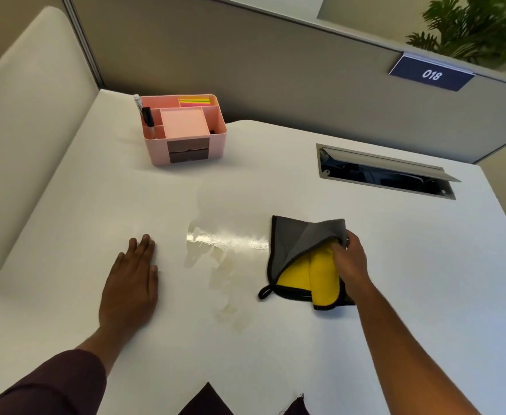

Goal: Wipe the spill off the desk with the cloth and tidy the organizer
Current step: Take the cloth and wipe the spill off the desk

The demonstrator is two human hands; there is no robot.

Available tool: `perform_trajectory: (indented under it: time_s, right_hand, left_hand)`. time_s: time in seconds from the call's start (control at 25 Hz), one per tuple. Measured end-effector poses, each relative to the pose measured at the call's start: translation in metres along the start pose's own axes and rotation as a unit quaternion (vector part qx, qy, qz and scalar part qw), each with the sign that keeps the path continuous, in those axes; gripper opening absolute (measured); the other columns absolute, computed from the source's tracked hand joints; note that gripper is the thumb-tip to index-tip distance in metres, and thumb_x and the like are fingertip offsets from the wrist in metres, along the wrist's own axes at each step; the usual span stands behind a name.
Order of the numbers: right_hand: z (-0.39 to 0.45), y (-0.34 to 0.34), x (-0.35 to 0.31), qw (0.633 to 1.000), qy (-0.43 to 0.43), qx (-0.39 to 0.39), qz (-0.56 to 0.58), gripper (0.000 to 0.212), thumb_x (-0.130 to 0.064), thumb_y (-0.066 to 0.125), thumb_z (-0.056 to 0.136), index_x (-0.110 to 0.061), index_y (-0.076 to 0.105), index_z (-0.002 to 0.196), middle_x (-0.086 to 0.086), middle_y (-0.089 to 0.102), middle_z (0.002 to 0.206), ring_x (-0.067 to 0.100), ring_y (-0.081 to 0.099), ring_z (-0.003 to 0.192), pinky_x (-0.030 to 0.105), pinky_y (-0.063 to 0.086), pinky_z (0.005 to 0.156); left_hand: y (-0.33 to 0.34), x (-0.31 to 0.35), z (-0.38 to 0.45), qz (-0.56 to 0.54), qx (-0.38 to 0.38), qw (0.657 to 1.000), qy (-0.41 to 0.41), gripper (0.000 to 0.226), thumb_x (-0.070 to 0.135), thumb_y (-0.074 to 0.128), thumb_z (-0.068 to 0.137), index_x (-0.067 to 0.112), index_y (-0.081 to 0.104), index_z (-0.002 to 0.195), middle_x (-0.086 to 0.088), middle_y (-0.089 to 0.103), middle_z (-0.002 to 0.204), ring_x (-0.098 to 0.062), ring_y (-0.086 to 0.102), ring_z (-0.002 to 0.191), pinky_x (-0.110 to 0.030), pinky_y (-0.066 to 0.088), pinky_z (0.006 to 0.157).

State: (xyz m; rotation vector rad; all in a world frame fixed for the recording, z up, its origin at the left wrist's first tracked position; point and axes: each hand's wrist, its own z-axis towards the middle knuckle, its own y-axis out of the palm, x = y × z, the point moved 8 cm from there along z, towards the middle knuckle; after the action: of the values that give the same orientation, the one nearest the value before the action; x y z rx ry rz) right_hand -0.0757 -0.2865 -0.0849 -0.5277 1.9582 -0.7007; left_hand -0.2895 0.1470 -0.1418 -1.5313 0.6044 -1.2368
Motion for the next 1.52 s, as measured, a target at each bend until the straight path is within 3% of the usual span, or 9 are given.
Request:
perform_trajectory:
  time_s: [0.24,0.36,0.56,0.76,0.96,1.0,1.2,1.32,1.52]
  right_hand:
    - [-0.049,0.046,-0.012,0.986,-0.074,0.071,-0.128,0.112,-0.083,0.054,0.083,-0.024,0.007,0.165,0.01,0.026,0.169,0.038,0.031,0.152,0.066,0.036,0.115]
    - [-0.037,0.036,-0.025,0.98,-0.09,0.094,-0.147,0.093,-0.078,0.062,0.084,-0.037,0.025,0.16,0.009,0.026,0.167,0.038,0.034,0.149,0.066,0.039,0.111]
    - [-0.02,0.027,-0.016,0.959,-0.068,0.08,-0.263,0.068,-0.08,0.052,0.088,-0.025,0.067,0.126,0.009,0.038,0.163,0.032,0.03,0.151,0.057,0.039,0.113]
    - [-0.01,0.023,-0.034,0.983,-0.069,0.032,-0.166,0.065,-0.064,0.068,0.09,-0.022,0.044,0.134,0.002,0.065,0.123,0.03,0.066,0.111,0.04,0.053,0.087]
    - [-0.024,0.067,-0.071,0.965,-0.02,-0.221,0.142,0.038,-0.048,0.068,0.098,-0.035,0.053,0.129,0.0,0.079,0.108,0.021,0.079,0.093,0.032,0.061,0.068]
    - [-0.024,0.065,-0.073,0.965,-0.033,-0.211,0.149,0.029,-0.048,0.065,0.1,-0.035,0.057,0.125,0.0,0.081,0.102,0.019,0.08,0.089,0.033,0.062,0.067]
    - [-0.023,0.007,-0.043,0.977,-0.166,0.09,-0.103,0.02,-0.032,0.061,0.1,-0.024,0.069,0.116,-0.002,0.069,0.115,0.025,0.066,0.113,0.034,0.05,0.09]
    - [-0.04,0.049,-0.038,0.913,-0.33,0.057,-0.235,0.041,-0.044,0.06,0.098,-0.025,0.065,0.134,0.004,0.058,0.143,0.032,0.049,0.138,0.046,0.045,0.111]
    - [-0.018,0.08,0.002,0.88,-0.299,0.027,-0.367,0.069,-0.074,0.02,0.1,-0.047,0.019,0.163,0.003,0.012,0.176,0.039,0.002,0.161,0.063,0.016,0.126]
  left_hand:
    - [-0.001,0.0,-0.001,0.001,0.008,1.0,-0.001,0.059,0.032,0.027,0.103,0.012,0.035,0.158,0.0,0.03,0.167,-0.02,0.023,0.157,-0.041,0.022,0.126]
    - [-0.002,0.0,0.001,-0.002,0.008,1.0,-0.002,0.059,0.031,0.028,0.102,0.011,0.036,0.158,0.0,0.03,0.167,-0.02,0.023,0.157,-0.044,0.025,0.125]
    - [-0.001,0.0,0.001,-0.004,0.004,1.0,-0.007,0.06,0.032,0.028,0.102,0.012,0.036,0.158,0.002,0.028,0.168,-0.018,0.022,0.157,-0.044,0.025,0.125]
    - [0.0,-0.001,0.0,-0.004,0.002,1.0,-0.012,0.06,0.033,0.027,0.102,0.013,0.036,0.158,0.004,0.028,0.168,-0.016,0.023,0.157,-0.042,0.025,0.126]
    - [0.001,-0.001,0.002,0.0,0.0,1.0,-0.01,0.061,0.034,0.026,0.101,0.014,0.034,0.159,0.004,0.027,0.168,-0.016,0.023,0.157,-0.042,0.025,0.126]
    - [0.002,-0.002,0.001,0.001,0.0,1.0,-0.01,0.061,0.034,0.026,0.102,0.014,0.034,0.159,0.004,0.027,0.168,-0.016,0.022,0.157,-0.042,0.024,0.126]
    - [0.002,-0.003,0.001,-0.003,0.008,1.0,-0.009,0.06,0.034,0.026,0.102,0.015,0.036,0.158,0.004,0.029,0.168,-0.017,0.025,0.156,-0.043,0.025,0.125]
    - [0.003,-0.003,0.002,-0.005,0.004,1.0,-0.011,0.06,0.034,0.026,0.102,0.016,0.035,0.158,0.005,0.028,0.168,-0.016,0.024,0.157,-0.043,0.025,0.125]
    - [0.002,-0.003,0.001,0.002,-0.002,1.0,-0.014,0.06,0.033,0.026,0.102,0.017,0.034,0.159,0.006,0.027,0.168,-0.015,0.022,0.157,-0.041,0.024,0.126]
